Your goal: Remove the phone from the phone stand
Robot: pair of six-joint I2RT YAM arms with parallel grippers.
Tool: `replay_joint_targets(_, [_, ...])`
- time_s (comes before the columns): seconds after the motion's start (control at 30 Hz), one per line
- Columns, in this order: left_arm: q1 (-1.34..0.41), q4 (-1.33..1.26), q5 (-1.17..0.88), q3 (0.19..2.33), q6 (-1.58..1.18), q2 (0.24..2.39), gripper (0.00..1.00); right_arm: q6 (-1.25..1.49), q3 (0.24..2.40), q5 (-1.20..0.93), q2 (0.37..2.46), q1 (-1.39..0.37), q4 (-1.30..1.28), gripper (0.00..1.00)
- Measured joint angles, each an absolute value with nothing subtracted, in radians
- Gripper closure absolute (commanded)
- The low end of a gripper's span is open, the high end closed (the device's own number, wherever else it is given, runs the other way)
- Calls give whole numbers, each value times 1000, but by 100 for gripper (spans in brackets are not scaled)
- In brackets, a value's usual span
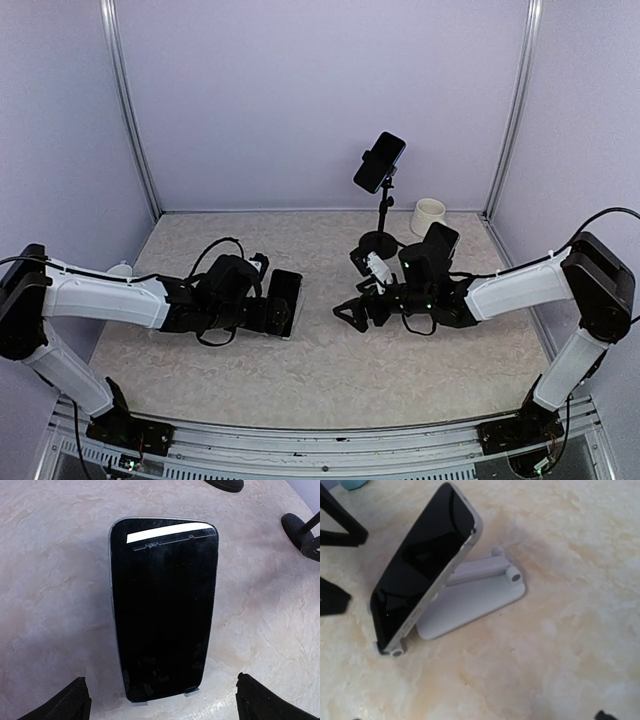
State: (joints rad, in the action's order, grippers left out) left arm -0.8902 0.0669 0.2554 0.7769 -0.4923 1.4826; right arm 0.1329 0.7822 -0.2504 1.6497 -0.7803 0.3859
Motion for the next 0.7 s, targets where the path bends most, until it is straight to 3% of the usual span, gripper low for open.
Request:
replay_joint_targets(0.47, [-911,79,290,878,-501,1662,1,156,754,-245,1631,-780,392,0])
replay_joint_targets(0.7, [-913,99,325,924,-518,1718,6,162,746,-243,1630,-780,394,0])
